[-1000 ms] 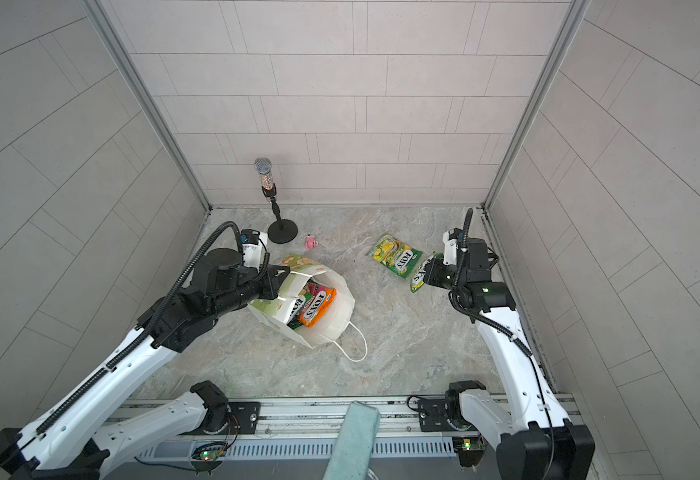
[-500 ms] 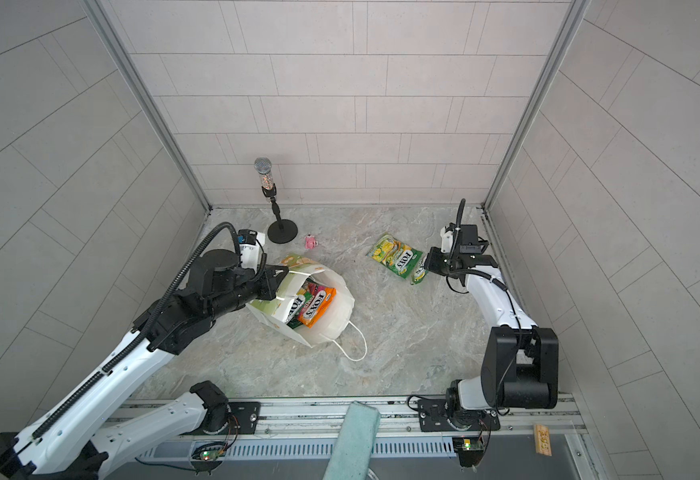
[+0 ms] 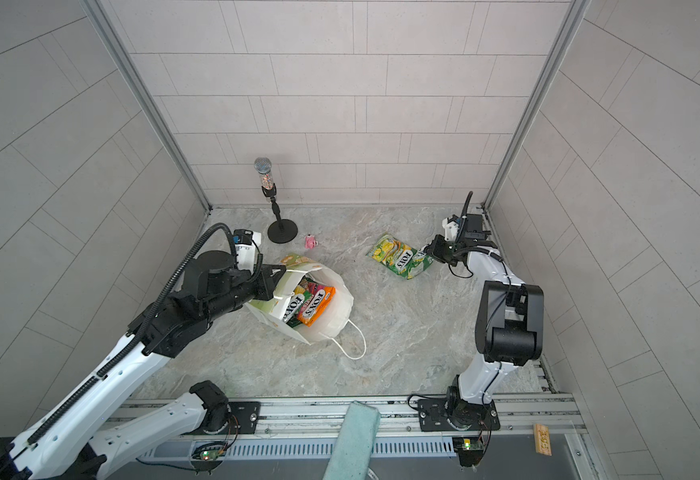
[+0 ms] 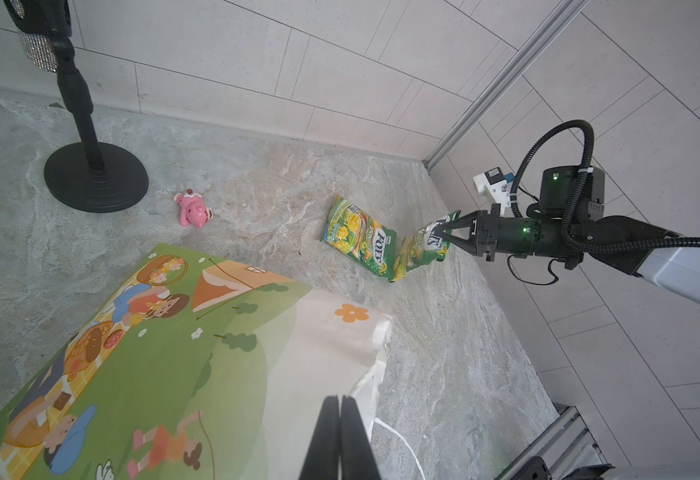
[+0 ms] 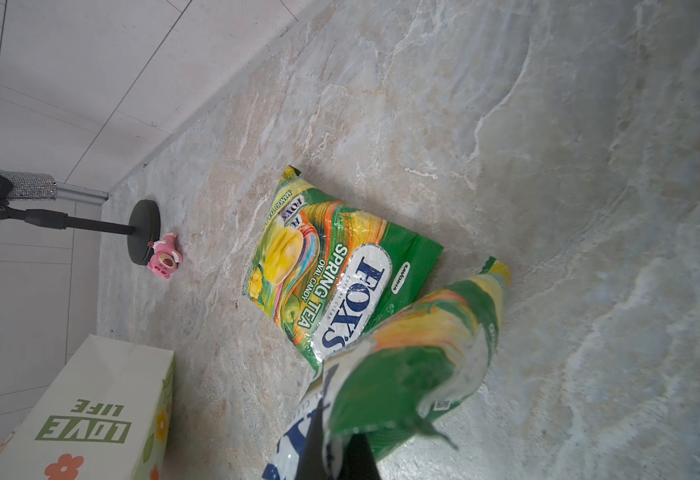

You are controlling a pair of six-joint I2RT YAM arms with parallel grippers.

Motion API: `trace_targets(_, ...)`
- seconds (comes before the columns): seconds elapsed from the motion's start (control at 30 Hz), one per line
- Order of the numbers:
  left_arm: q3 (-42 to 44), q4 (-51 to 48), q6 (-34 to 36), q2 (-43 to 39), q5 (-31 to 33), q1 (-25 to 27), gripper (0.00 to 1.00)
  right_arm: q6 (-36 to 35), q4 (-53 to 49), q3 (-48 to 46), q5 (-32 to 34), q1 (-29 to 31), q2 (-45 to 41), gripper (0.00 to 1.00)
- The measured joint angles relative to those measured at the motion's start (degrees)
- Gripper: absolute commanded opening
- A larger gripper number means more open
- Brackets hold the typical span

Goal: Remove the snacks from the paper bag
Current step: 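Carry the green packet beside the first one and release it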

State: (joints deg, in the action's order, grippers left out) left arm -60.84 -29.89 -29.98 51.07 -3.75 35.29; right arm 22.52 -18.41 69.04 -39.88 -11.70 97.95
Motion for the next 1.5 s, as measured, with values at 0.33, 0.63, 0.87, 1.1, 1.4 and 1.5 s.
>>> trace_targets(0.33, 0.0, -0.1, 0.2, 0.0, 0.3, 0.0, 0.00, -2.1, -2.1, 1.4, -2.3, -2.6, 1.8, 0.05)
trace_targets(0.63, 0.0, -0.4, 0.5, -0.2, 0.6, 0.0, 0.00, -5.2, -6.7, 1.4, 3.8, -3.7, 1.7, 0.23)
trace_targets(0.87, 0.0, -0.4, 0.5, -0.5, 0.7, 0.0, 0.00, -6.3, -9.5, 1.4, 10.3, -3.8, 1.7, 0.31)
trace_targets(1.1, 0.0, -0.4, 0.5, -0.7, 0.8, 0.0, 0.00, -6.7, -11.8, 2.6, 14.9, -3.8, 1.7, 0.48)
trace_targets(1.4, 0.0, -0.4, 0.6, -0.7, 0.6, 0.0, 0.00, -6.1, -13.0, 2.1, 24.3, -3.8, 0.3, 0.64)
trace_targets(1.5, 0.0, -0.5, 1.0, -0.7, 0.3, 0.0, 0.00, -5.7, -12.9, 1.0, 26.5, -3.8, -2.1, 0.64)
